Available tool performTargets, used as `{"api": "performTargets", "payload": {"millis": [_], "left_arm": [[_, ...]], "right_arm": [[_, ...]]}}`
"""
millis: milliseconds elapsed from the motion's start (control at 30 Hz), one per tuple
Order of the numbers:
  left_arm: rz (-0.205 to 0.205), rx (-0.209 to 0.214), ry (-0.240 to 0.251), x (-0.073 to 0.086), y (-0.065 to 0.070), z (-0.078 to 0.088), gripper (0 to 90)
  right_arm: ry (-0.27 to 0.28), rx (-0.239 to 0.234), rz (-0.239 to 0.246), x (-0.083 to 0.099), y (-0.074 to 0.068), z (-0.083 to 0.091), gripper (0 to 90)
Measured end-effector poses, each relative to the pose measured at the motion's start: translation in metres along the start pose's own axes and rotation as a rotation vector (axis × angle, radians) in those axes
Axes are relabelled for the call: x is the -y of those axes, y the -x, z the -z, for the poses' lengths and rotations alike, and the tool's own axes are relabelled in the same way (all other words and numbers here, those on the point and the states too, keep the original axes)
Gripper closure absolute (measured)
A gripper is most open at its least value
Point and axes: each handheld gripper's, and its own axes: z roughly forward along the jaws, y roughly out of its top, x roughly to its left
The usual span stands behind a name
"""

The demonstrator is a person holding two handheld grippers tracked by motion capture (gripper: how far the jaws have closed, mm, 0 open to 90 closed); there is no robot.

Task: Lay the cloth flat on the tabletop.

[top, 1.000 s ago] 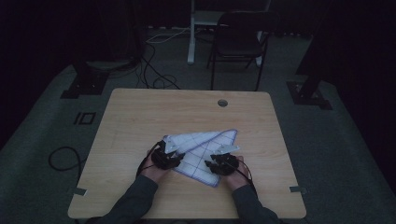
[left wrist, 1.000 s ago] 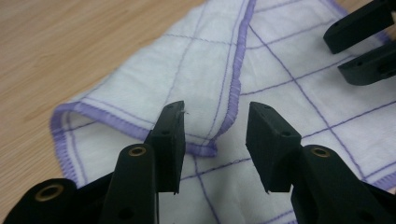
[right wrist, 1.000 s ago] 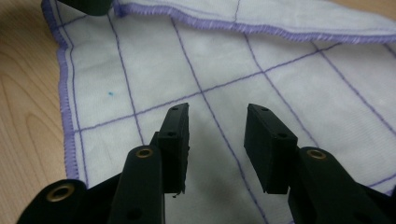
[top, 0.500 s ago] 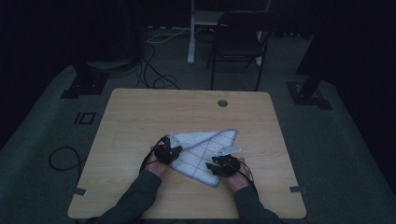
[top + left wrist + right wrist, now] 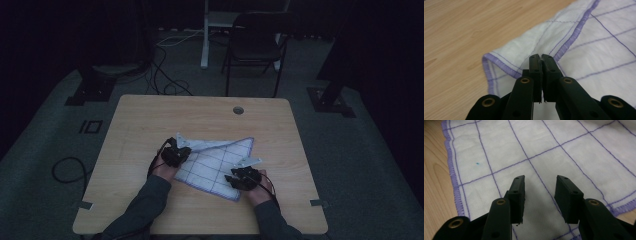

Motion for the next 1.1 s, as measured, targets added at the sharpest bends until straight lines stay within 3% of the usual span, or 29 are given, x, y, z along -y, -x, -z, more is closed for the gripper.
{"api": "performTargets", "payload": {"millis": [367, 533, 700, 833, 933, 1100], "left_arm": [[0.036, -0.023, 0.017, -0.015, -0.018, 0.001, 87.4], [0.055, -0.037, 0.020, -0.019, -0.026, -0.001, 82.8], [0.062, -0.069, -0.018, -0.016, -0.033, -0.007, 78.3], [0.096, -0.095, -0.047, -0.009, -0.042, -0.014, 75.5], [0.125, -0.092, -0.059, -0.004, -0.047, -0.017, 75.0], [0.096, -0.052, -0.059, 0.000, -0.040, -0.017, 73.7]], "right_arm": [[-0.015, 0.014, -0.002, 0.007, 0.011, 0.009, 60.3], [-0.016, 0.015, -0.014, 0.009, 0.015, 0.012, 60.3], [-0.016, 0.017, -0.016, 0.010, 0.017, 0.013, 60.3], [-0.016, 0.017, -0.016, 0.011, 0.018, 0.014, 60.3], [-0.017, 0.017, -0.018, 0.011, 0.018, 0.014, 60.3], [-0.016, 0.016, -0.022, 0.012, 0.019, 0.015, 60.3]]}}
